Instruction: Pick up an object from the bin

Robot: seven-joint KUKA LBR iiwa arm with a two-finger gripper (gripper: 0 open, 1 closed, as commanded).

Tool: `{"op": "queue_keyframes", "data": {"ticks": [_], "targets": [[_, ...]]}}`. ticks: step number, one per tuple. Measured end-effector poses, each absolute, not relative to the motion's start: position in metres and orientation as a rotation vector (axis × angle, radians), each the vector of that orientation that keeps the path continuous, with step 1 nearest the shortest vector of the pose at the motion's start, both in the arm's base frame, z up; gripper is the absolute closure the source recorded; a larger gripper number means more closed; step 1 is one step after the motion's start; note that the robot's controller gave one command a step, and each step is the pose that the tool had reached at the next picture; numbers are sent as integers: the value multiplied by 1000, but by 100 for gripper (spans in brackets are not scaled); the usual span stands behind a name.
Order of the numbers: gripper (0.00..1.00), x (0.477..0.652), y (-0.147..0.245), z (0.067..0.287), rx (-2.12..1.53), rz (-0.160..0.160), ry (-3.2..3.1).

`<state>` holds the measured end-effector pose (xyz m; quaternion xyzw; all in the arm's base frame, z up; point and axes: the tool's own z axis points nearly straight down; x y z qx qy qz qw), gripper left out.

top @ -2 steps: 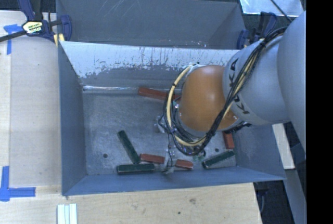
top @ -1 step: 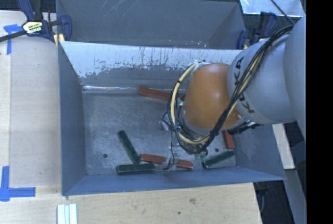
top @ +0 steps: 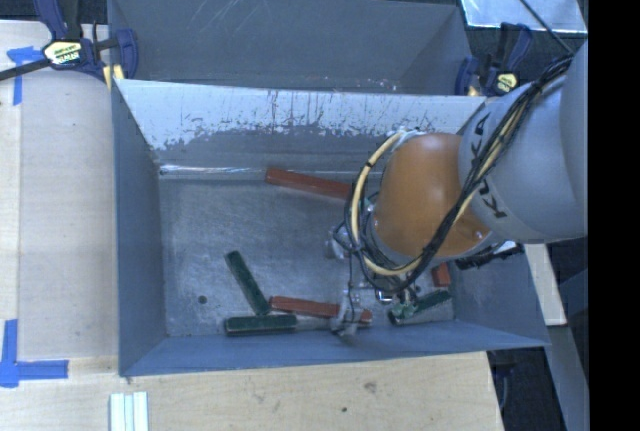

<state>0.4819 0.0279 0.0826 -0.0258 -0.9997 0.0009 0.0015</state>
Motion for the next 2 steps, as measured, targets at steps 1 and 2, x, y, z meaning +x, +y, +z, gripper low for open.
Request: {"op": "queue_keyframes", "data": {"ticks": [1, 2], "targets": [[100, 483, 30, 84, -77, 0, -3142], [100, 530, -5, 205, 358, 3, -3131]]}}
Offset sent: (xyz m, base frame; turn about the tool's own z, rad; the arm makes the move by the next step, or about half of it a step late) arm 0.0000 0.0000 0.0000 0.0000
